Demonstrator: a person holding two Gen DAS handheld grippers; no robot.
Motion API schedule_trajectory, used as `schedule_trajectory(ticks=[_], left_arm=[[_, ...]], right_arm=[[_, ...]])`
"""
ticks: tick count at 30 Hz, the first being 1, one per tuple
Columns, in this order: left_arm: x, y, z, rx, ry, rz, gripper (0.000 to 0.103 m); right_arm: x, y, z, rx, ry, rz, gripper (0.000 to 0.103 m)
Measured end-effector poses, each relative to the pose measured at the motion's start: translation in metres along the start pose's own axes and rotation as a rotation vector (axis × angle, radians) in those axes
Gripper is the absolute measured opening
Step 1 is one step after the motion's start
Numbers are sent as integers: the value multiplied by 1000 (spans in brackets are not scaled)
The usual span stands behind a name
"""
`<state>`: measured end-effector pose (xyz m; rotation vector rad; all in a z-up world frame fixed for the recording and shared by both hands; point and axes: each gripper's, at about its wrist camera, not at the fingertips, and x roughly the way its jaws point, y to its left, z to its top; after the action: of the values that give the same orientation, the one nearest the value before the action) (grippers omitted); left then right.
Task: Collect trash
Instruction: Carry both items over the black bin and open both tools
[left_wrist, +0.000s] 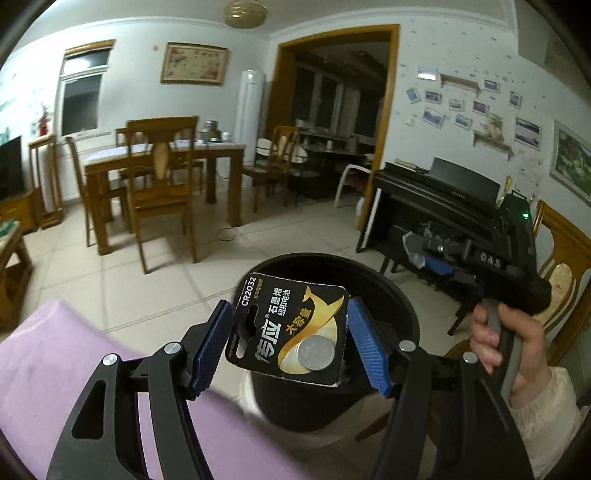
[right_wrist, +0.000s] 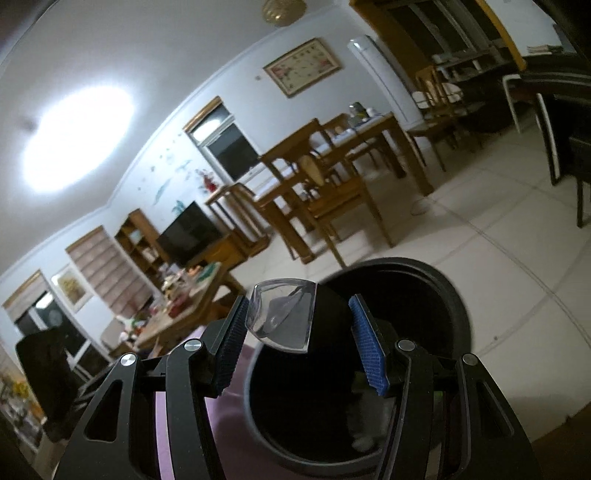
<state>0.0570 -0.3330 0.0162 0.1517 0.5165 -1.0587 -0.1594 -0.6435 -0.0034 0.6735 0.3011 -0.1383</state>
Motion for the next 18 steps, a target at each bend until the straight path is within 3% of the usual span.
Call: schedule_trajectory(ticks=[7, 14, 15, 16, 17, 18], left_arm=[[56, -24, -6, 11, 64, -28, 63], [73, -24, -7, 12, 102, -27, 66], [74, -24, -7, 14, 106, -23, 67], [76, -24, -4, 16, 110, -18, 69], [77, -25, -2, 20, 111, -9, 78], [75, -25, -1, 25, 104, 8, 90]], right_arm=[[9, -29, 0, 9, 24, -1, 56], [34, -20, -10, 6, 75, 36, 56], [37, -20, -10, 5, 79, 43, 58], [40, -19, -9, 5, 81, 48, 69], [39, -18, -8, 9, 72, 49, 82], [38, -17, -7, 17, 52, 49, 85]])
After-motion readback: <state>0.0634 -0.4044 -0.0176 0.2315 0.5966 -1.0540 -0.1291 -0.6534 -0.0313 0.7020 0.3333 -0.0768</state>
